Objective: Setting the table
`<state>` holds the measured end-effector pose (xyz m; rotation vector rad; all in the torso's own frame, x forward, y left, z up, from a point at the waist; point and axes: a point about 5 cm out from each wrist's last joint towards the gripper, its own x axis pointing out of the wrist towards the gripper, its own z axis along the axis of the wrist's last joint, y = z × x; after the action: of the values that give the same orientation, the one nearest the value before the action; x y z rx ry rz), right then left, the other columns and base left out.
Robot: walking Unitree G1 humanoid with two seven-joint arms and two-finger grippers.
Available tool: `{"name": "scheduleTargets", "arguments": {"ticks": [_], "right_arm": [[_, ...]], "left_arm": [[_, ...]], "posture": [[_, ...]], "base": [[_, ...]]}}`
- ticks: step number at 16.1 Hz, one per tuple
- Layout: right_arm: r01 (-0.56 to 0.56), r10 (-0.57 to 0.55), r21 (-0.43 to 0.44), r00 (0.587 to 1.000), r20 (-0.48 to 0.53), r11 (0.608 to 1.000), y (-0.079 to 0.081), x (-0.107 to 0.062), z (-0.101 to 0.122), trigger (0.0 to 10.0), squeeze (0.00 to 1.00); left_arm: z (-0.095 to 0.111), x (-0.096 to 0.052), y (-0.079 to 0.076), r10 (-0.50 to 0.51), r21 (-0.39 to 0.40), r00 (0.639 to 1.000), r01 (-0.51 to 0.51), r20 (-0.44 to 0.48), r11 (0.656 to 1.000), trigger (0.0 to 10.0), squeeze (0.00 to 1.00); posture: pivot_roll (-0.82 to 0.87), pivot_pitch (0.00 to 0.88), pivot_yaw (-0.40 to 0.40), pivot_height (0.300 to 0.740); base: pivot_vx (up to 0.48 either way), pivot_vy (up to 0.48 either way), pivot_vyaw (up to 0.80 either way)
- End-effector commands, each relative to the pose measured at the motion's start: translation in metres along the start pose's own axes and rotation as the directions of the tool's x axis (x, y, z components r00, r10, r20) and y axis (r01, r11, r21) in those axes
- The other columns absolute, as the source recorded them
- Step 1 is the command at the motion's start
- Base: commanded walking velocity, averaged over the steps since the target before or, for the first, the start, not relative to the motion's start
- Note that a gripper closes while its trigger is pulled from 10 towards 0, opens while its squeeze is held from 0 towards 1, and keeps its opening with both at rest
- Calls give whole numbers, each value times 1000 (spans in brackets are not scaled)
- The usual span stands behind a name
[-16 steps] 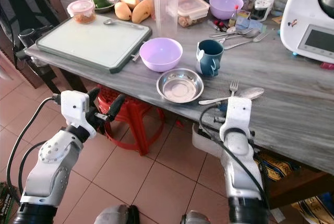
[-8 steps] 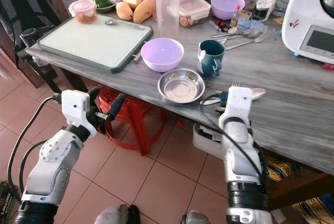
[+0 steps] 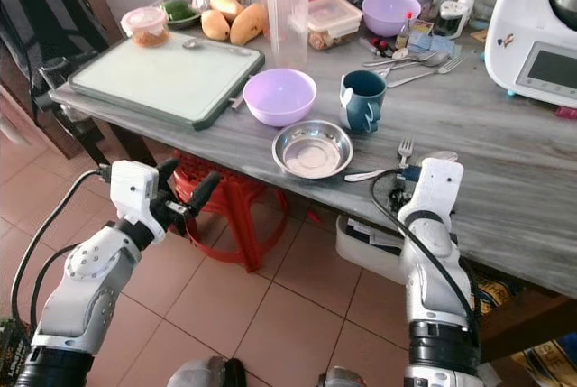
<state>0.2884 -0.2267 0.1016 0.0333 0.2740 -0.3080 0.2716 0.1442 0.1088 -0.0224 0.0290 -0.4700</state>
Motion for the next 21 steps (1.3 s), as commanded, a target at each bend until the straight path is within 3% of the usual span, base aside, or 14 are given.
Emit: {"name": "scheduleTargets", "arguments": {"ticks": [1,5,6,8,10,12,17,21], "right_arm": [[-17,16,28,1000,14,999,3,2,4,10000,1000],[-92,95,85,995,-29,992,2,15,4,10000,1000],[-122,126,91,991,-41,988,4,19,4,10000,0],[-131,140,116,987,-75,985,5,21,1,10000,0],[-131,147,139,982,-116,982,2,23,-4,0,0],[-138,169,157,965,-201,978,-2,25,-12,0,0],[-70,113,161,954,-279,985,-25,28,-18,0,0],[-35,88,165,942,-325,986,-33,26,-25,0,0]], "left_arm": [[2,2,0,-16,17,1000,16,0,1000,10000,0],[-2,1,-6,-23,11,1000,23,-3,1000,10000,0],[-2,0,-6,-24,17,1000,24,-6,1000,10000,0],[-2,-2,-3,-20,22,1000,20,-11,1000,10000,0],[-2,-3,-2,-15,27,1000,15,-12,1000,10000,0],[-2,-3,-1,-14,31,1000,15,-13,999,10000,0],[-2,-2,-3,-19,31,1000,19,-13,999,10000,0],[-2,-2,-3,-19,34,1000,20,-15,999,10000,0]], "posture": [[-13,0,81,740],[-10,0,80,740],[-2,0,78,740],[0,0,78,740],[5,0,77,740],[2,0,77,740],[-1,0,76,740],[0,0,78,740]], "base": [[0,0,0],[0,0,0],[0,0,0],[0,0,0],[0,0,0],[0,0,0],[0,0,0],[0,0,0]]}}
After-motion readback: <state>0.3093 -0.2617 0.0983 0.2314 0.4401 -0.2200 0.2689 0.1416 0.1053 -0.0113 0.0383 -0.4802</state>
